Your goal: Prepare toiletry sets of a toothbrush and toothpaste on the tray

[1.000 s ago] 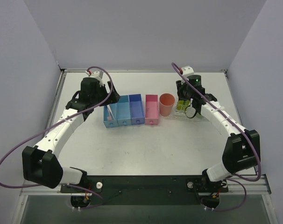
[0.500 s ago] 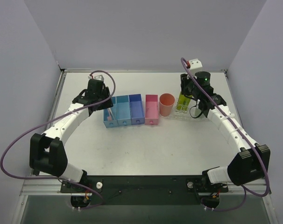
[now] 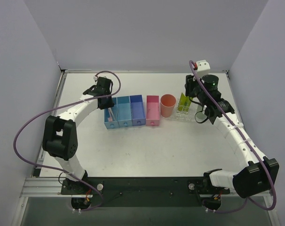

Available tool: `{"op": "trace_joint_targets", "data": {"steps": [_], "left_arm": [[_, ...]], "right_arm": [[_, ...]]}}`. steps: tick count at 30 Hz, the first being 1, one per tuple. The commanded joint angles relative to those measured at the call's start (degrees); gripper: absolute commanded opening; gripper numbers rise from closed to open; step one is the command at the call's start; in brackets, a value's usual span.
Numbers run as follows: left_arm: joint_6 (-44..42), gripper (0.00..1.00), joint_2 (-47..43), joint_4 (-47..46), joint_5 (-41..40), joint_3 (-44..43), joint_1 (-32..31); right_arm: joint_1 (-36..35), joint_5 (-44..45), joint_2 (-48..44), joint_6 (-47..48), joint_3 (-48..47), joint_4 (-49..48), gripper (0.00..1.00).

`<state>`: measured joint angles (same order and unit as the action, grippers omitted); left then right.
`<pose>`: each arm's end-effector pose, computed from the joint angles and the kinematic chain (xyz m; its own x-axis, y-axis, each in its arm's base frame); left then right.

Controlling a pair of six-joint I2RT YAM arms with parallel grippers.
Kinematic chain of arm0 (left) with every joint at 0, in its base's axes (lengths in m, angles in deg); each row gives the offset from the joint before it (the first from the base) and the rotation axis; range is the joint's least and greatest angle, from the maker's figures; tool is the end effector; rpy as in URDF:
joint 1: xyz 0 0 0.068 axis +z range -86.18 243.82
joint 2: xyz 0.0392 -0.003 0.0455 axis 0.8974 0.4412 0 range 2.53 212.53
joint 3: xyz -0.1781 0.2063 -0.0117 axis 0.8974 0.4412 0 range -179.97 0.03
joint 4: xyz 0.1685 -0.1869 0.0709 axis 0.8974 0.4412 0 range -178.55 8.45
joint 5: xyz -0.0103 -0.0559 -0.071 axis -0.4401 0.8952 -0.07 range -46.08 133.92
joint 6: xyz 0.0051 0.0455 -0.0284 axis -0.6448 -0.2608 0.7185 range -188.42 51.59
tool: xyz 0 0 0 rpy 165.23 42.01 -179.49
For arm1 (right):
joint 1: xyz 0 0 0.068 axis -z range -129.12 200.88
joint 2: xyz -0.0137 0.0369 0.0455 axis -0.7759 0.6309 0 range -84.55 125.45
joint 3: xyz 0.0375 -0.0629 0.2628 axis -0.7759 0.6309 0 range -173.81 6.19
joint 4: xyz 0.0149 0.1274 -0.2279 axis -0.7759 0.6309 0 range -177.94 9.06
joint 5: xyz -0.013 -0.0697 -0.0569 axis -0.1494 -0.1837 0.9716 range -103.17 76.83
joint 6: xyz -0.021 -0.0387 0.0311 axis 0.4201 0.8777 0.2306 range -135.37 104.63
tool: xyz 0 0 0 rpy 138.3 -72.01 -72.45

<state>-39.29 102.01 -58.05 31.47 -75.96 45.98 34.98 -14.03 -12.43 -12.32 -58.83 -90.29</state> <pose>0.3603 -0.1080 0.2433 -0.7594 -0.2548 -0.5986 -0.2188 0.9666 -0.1339 0.2871 0.0824 0.3850 -0.0642 -0.0735 -0.9952 -0.2923 0.9549 -0.0517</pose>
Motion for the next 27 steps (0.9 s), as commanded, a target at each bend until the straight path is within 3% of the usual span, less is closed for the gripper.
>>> {"op": "trace_joint_targets", "data": {"steps": [1, 27], "left_arm": [[0.5, 0.37, 1.0, 0.3, -2.7, -2.8, 0.4], [0.7, 0.38, 8.2, -0.9, -2.5, -4.9, 0.4]], "right_arm": [[0.3, 0.1, -2.6, -0.9, 1.0, -1.3, 0.38], [0.4, -1.8, -3.8, -3.0, 2.8, -0.3, 0.39]]}}
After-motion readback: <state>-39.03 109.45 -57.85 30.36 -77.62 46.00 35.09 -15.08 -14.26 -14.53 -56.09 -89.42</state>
